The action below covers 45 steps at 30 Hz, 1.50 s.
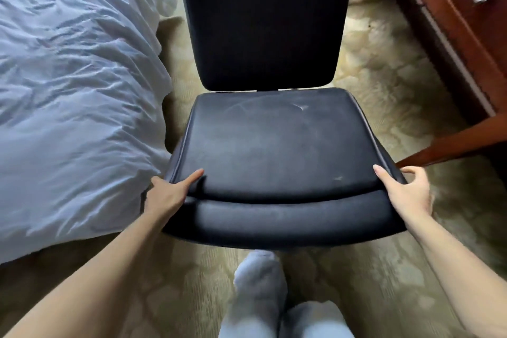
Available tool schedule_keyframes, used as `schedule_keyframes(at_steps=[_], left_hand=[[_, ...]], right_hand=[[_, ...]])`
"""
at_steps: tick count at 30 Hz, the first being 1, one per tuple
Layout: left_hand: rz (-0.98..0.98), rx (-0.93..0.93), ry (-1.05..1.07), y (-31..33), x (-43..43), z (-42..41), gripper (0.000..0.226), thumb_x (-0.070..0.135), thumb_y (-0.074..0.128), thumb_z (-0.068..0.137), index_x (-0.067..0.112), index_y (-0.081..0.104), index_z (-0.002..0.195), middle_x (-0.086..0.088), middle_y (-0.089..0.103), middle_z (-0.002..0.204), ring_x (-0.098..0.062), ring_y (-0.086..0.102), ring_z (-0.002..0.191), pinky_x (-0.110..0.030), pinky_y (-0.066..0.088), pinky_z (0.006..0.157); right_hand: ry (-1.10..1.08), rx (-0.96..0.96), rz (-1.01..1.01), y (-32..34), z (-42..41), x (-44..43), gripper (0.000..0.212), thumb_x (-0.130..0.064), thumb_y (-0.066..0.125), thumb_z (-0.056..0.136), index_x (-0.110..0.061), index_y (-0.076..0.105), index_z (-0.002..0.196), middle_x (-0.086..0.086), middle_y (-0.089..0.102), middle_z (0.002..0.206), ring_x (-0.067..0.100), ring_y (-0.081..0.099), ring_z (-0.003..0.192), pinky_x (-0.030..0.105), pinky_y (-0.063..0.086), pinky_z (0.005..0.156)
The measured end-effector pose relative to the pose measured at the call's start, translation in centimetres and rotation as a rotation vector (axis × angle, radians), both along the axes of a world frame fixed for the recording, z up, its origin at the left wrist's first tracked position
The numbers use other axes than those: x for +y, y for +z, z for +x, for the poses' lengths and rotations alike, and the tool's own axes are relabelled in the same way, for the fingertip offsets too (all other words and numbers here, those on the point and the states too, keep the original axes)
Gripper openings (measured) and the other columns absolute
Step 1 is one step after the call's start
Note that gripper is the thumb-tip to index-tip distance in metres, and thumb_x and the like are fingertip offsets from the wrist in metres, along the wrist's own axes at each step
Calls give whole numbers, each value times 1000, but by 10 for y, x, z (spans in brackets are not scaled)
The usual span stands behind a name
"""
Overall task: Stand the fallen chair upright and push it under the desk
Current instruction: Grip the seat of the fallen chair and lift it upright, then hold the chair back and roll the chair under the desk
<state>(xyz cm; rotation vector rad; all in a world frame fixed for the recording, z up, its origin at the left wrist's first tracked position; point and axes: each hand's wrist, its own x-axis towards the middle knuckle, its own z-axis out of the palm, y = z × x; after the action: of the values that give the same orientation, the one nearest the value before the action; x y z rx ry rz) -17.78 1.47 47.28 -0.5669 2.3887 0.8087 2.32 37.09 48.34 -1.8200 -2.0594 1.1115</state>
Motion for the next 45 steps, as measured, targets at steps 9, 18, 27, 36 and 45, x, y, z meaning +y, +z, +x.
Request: schedule_keyframes(at_steps=[9,18,27,36,45], left_hand=[[-28,135,-256,89,24,-85,115,69,67,65,20,7,150,-20,32,151,-38,31,136,-43,27,109],[-71,125,-294,154,53,-143,108,79,53,57,14,33,141,-20,47,139,-39,42,126,-45,35,100],[-268,153,-476,209,92,-189,112,90,36,52,30,25,146,-21,26,152,-43,25,137,-54,26,108],[-274,449,-1254,264,189,-180,104,92,-3,52,49,15,144,14,8,159,-13,5,146,-45,6,116],[-245,637,-1282,309,234,-279,91,88,9,65,41,39,138,10,31,153,-16,17,144,-40,17,114]], right_hand=[[7,39,9,66,-70,21,49,-41,76,73,-12,64,111,14,63,120,35,50,117,41,39,100],[31,55,-19,115,-129,53,38,-31,80,71,-14,70,103,14,67,113,33,56,109,39,43,93],[104,218,-100,155,-176,89,13,-22,80,69,-25,68,75,9,71,96,27,64,95,35,46,81],[392,-14,29,223,-258,133,21,-27,72,79,-20,69,98,8,68,114,27,58,107,31,39,83],[509,-338,209,284,-348,161,38,-55,41,90,-29,59,110,14,59,126,37,52,114,44,36,94]])
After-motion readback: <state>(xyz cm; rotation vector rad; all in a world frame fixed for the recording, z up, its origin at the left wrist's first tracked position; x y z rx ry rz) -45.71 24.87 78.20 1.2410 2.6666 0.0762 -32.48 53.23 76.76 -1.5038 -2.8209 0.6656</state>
